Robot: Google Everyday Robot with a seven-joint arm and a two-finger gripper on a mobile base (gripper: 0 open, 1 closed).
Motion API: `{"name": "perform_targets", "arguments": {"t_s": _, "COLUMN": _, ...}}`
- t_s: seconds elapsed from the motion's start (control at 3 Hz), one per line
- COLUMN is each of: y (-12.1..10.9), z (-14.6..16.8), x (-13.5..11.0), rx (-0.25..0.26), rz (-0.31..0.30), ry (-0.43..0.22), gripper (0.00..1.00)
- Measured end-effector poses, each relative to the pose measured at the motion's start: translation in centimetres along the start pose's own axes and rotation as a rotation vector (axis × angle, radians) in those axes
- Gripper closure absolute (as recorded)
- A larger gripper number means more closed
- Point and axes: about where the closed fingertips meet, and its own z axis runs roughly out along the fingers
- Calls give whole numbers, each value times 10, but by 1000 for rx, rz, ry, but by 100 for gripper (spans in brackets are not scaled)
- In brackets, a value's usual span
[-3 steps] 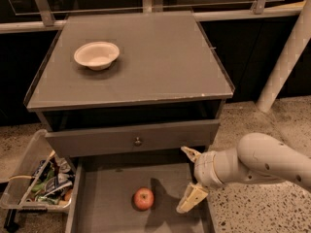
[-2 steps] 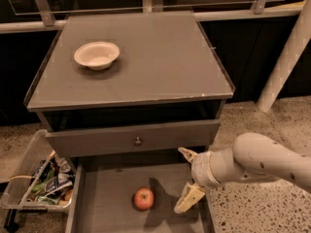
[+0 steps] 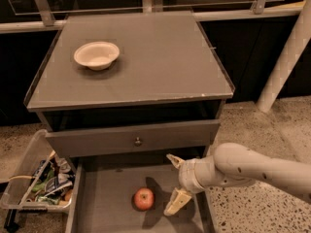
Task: Pick apple from middle drawer and place on counter
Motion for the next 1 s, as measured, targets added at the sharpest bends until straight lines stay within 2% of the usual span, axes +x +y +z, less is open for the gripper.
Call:
{"name": "perform_targets", "arguments": {"t_s": 0.67, "y": -1, "z": 47, "x": 21, "rx": 9, "rz": -40, "ry": -61, "gripper": 0}}
{"name": "perform_targets", "arguments": {"t_s": 1.0, "y": 2, "z": 71, "x": 33, "rx": -25, "rz": -26, "ry": -104, "gripper": 0}}
